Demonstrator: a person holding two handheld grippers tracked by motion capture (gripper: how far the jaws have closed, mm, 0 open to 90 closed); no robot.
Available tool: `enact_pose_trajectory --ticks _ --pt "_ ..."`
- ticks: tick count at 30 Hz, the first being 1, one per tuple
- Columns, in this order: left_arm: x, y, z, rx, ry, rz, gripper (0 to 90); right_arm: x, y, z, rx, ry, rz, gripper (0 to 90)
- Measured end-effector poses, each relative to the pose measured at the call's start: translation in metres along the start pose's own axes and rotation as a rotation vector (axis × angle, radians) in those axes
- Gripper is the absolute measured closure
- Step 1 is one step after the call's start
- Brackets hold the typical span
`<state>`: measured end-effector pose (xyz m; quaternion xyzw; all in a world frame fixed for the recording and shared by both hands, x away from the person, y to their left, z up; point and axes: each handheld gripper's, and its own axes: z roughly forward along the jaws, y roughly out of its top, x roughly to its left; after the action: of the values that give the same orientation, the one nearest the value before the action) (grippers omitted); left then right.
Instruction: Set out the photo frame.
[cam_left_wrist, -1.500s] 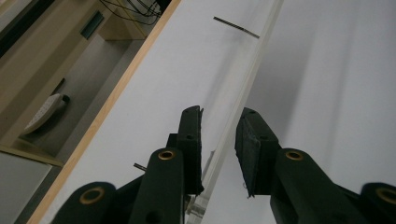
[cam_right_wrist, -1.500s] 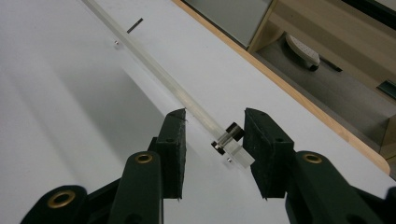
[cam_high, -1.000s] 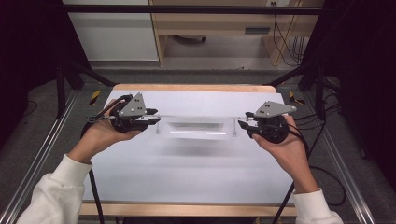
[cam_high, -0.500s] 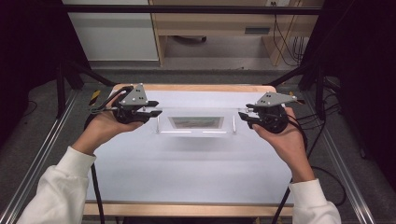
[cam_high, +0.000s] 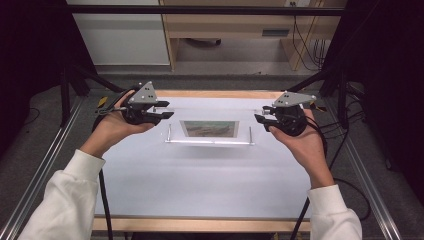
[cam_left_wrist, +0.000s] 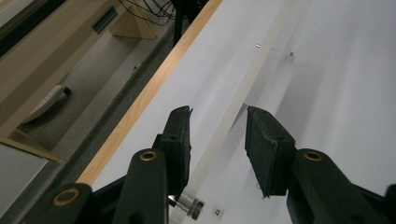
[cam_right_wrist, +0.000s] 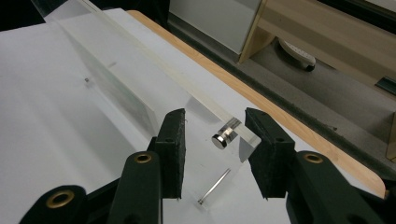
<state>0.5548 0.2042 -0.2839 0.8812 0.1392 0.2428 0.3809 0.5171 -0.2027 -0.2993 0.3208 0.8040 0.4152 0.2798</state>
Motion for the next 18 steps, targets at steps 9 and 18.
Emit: enact_pose_trajectory --ticks 9,18 --pt "0.006 0.003 -0.002 -0.069 0.054 -0.060 46.9 -0.008 0.005 0.007 -0.001 -0.008 0.007 59.4" --pt "-0.011 -0.010 -0.031 -0.195 0.198 -0.171 20.0 -0.020 0.010 0.018 -0.013 -0.014 0.027 58.4"
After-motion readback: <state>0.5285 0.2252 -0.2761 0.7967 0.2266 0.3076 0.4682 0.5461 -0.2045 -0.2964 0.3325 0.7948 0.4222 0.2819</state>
